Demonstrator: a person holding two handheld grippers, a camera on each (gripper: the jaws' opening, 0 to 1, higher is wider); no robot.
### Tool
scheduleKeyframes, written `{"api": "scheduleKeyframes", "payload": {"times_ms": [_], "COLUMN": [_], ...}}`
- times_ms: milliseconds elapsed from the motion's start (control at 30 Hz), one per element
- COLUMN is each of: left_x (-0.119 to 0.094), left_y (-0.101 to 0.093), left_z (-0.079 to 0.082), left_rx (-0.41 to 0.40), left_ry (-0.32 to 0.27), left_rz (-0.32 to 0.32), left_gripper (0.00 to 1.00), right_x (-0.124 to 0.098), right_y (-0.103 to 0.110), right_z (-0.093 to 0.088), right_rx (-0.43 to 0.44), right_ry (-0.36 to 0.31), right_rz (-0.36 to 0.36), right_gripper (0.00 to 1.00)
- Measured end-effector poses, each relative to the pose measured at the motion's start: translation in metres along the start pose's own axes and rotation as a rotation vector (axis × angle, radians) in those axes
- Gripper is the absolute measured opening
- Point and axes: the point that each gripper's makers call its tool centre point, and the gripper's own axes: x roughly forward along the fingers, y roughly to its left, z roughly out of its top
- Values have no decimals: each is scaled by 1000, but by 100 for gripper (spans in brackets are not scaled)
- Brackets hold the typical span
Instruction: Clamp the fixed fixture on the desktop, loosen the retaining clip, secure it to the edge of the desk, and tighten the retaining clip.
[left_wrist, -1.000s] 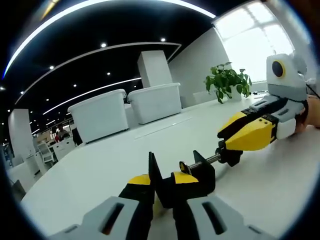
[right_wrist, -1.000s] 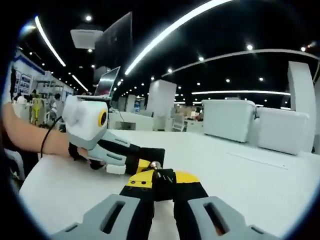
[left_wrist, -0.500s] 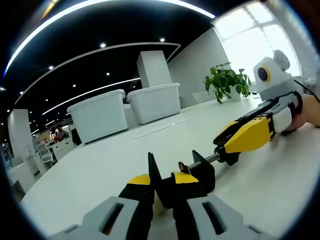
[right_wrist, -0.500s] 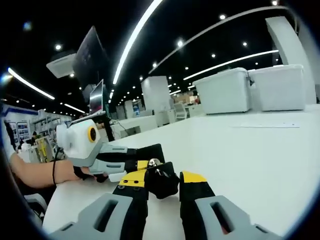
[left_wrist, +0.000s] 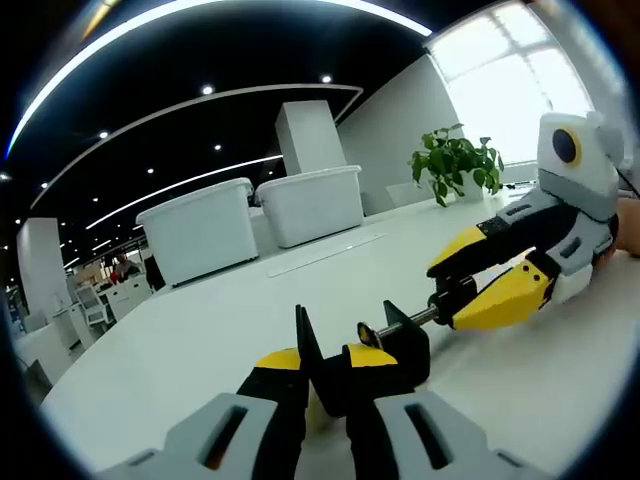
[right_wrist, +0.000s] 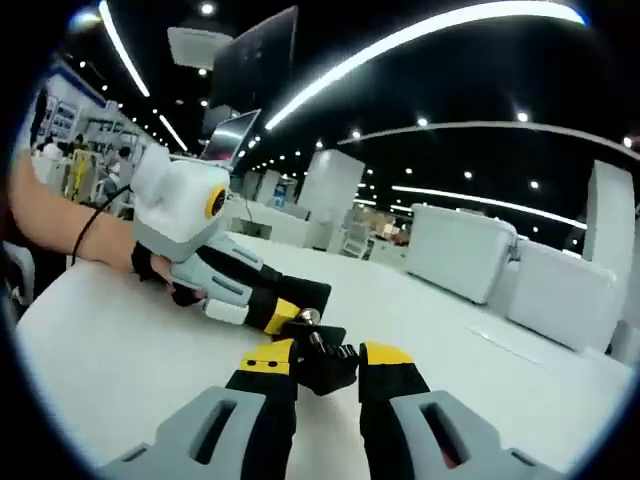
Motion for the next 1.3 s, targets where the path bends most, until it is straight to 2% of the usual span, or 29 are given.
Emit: {"api": "scheduleKeyframes", "payload": {"times_ms": [67,167,200,300,367,600,733,900,1000,1300], "left_x": [0,0,0,0,0,0,0,0,1,1], "left_y": [0,-1,-1,-1,-1,-1,-2,-1,-1,0], "left_z": [0,0,0,0,0,0,0,0,0,0], "left_rx": [0,0,0,-1,-1,-1,0,0,1,1], "left_ry": [0,-3,-3,-3,-3,-3,-3,-3,-3,-1], "left_rz": [-1,-6,-6,-6,-6,-8,-8,-7,-6,-1], "left_gripper": [14,14,14,14,14,14,14,14,14,14], "right_x": [0,-2,-2,-4,-4,0,-1,0,0,0], "right_y": [-1,-8,-14,-21,-20,-8,-9,-10,-9,1], "right_z": [0,-5,-6,-3,-5,-11,-11,-9,-8,-2], "right_rx": [40,169,258,415,458,426,427,370,312,37], "right_ry": [2,25,15,-16,-8,29,14,5,2,-4], "right_rz": [-5,-33,-39,-16,6,52,67,69,61,47], "right_gripper": [23,29,30,29,28,22,21,20,20,20]}}
